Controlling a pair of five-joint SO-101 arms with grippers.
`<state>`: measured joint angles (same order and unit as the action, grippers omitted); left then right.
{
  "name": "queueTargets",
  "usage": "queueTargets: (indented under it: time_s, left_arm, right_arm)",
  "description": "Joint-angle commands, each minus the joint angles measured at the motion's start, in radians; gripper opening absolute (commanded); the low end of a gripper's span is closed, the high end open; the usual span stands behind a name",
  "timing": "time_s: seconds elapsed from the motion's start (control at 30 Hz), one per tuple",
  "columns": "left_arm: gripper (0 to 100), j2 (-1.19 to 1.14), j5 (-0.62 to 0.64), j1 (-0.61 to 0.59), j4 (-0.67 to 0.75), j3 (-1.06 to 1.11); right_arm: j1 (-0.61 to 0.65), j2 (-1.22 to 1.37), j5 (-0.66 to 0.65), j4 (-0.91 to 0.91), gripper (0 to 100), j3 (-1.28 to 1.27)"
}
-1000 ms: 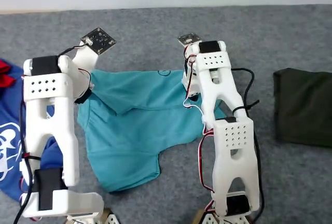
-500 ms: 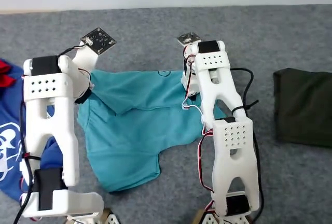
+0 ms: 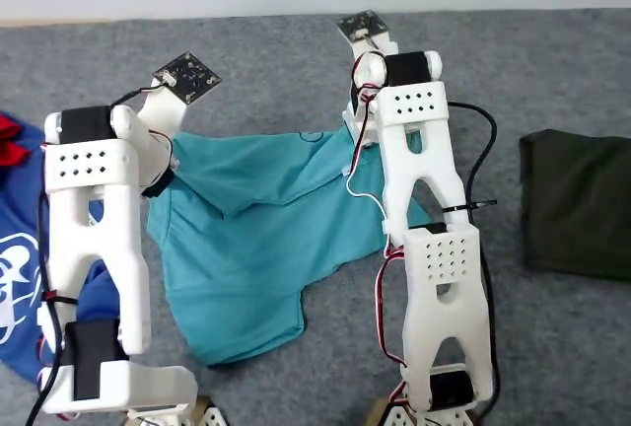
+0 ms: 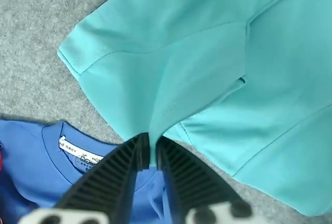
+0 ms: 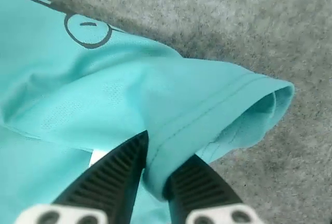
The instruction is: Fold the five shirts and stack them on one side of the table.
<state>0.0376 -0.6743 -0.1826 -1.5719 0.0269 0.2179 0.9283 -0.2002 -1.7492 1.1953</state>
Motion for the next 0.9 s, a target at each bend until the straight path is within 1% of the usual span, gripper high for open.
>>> queueTargets:
  time_s: [0.0,0.07,0.17,0.23,0.27,0.53,0.73,0.87]
  left_arm:
    - [0,0.055,-0.006,-0.005,0.011,-0.005]
    - [0,0.054,-0.006,-0.003,0.011,-0.005]
    - [0,0.052,-0.002,0.002,0.011,-0.005]
    - [0,0.052,0.026,0.002,0.017,-0.005]
    - [0,0.052,0.032,0.002,0.017,-0.005]
    - [0,0.052,0.035,0.002,0.017,-0.005]
    - [0,0.052,0.035,0.002,0.017,-0.005]
    - [0,0.052,0.035,0.0,0.017,-0.005]
  right_arm:
    - [0.001,-0.059,0.0,-0.041,1.5,0.049]
    - [0.001,-0.042,0.0,-0.038,2.3,0.028]
    - [-0.002,0.022,0.0,-0.038,9.5,0.0]
    - [-0.005,0.064,0.006,-0.038,14.6,0.009]
    - [-0.005,0.076,0.006,-0.039,15.6,0.021]
    - [0.008,0.064,0.005,-0.045,9.1,0.034]
    - [0.004,0.054,0.002,-0.044,9.5,-0.11]
    - [-0.036,0.054,0.002,-0.044,9.5,-0.196]
